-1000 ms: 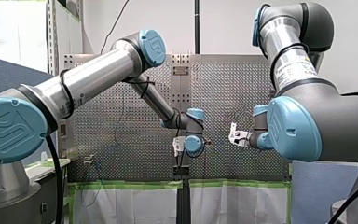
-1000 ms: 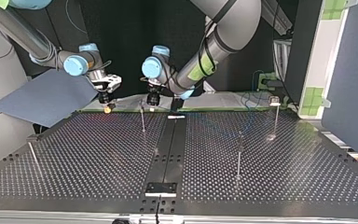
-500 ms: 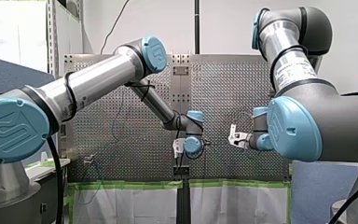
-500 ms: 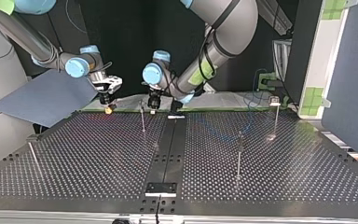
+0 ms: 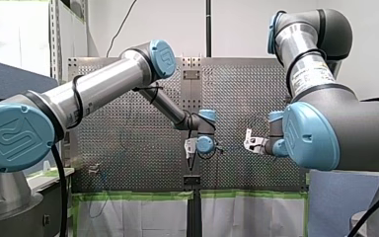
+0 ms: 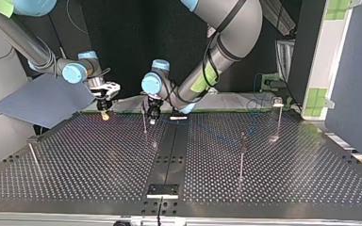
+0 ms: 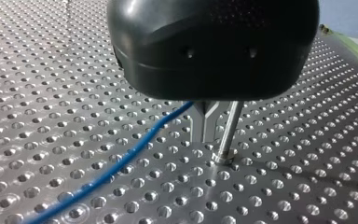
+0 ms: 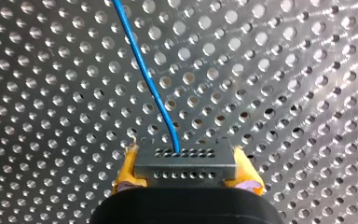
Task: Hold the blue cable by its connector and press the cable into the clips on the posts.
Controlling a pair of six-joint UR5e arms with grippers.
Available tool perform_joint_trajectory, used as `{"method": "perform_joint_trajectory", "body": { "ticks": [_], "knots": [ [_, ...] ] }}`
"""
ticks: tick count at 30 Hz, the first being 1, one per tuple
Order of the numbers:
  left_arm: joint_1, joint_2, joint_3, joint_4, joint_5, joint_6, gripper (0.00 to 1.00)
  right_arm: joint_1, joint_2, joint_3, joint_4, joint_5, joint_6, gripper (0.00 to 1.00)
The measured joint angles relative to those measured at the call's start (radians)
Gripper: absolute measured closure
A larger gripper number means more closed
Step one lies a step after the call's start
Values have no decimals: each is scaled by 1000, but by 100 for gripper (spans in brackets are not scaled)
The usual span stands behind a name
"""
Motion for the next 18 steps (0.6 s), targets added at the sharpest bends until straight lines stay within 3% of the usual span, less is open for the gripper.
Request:
{"method": "perform_joint_trajectory", "body": {
  "ticks": [16,18],
  "knots": [
    [1,0,2,-12,-1,12,100,-7,2,-21,11,-2,9,100],
    [1,0,2,-13,-2,14,14,-7,2,-21,11,-2,10,100]
  ]
}}
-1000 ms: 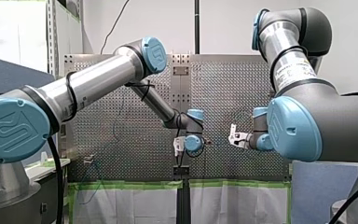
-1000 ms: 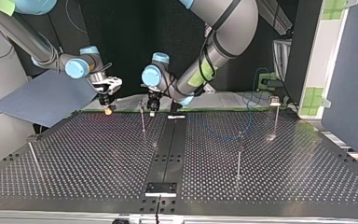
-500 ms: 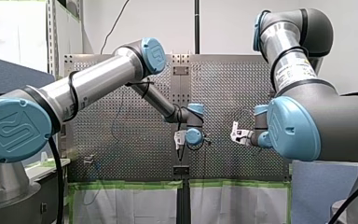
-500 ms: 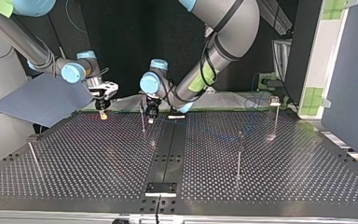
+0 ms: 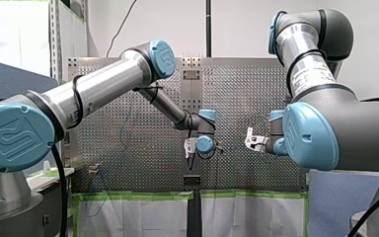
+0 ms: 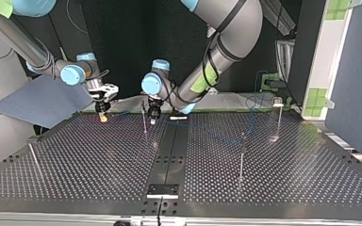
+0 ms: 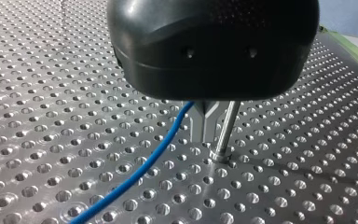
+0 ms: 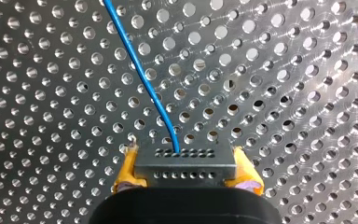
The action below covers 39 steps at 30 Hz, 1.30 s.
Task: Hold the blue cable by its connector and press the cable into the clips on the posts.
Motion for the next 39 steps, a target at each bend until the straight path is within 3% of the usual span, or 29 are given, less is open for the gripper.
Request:
{"method": "perform_joint_trajectory", "body": {
  "ticks": [1,2,17,29,39],
  "knots": [
    [0,0,0,-1,-1,3,14,0,0,0,0,0,0,100],
    [0,0,0,-2,-3,8,0,0,0,0,0,0,1,100],
    [-7,1,-1,-125,-97,142,0,-1,0,0,8,-1,9,100],
    [-56,34,-37,-230,-80,157,0,-4,1,0,14,0,14,100],
    [-91,95,-139,-164,-74,156,0,-7,3,0,15,-8,23,100]
  ]
}}
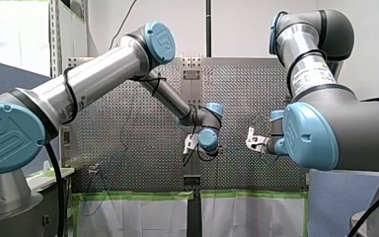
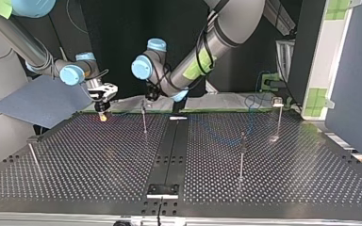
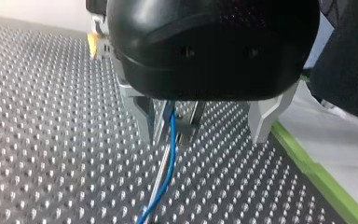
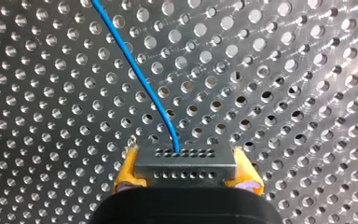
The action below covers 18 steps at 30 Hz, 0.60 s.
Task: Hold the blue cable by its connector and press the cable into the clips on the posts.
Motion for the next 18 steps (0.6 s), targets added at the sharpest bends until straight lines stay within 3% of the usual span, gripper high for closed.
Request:
{"method": "perform_joint_trajectory", "body": {
  "ticks": [9,18],
  "knots": [
    [-63,3,-73,45,-13,-31,0,0,0,0,8,-7,4,100],
    [-74,3,-81,65,-18,-54,0,-2,1,0,11,-15,16,100]
  ]
}}
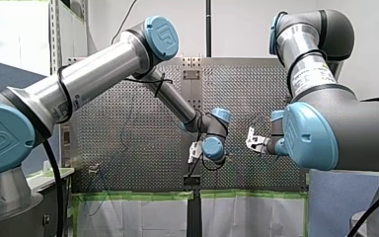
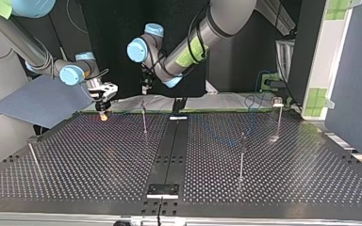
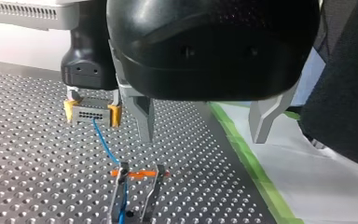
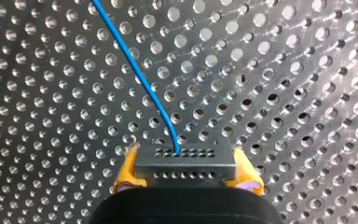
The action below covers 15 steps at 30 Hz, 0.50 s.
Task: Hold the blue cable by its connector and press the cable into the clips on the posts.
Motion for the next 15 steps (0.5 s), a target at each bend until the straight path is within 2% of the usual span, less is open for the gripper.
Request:
{"method": "perform_joint_trajectory", "body": {
  "ticks": [15],
  "knots": [
    [10,0,0,117,2,-46,0,0,1,0,-2,-1,2,100]
  ]
}}
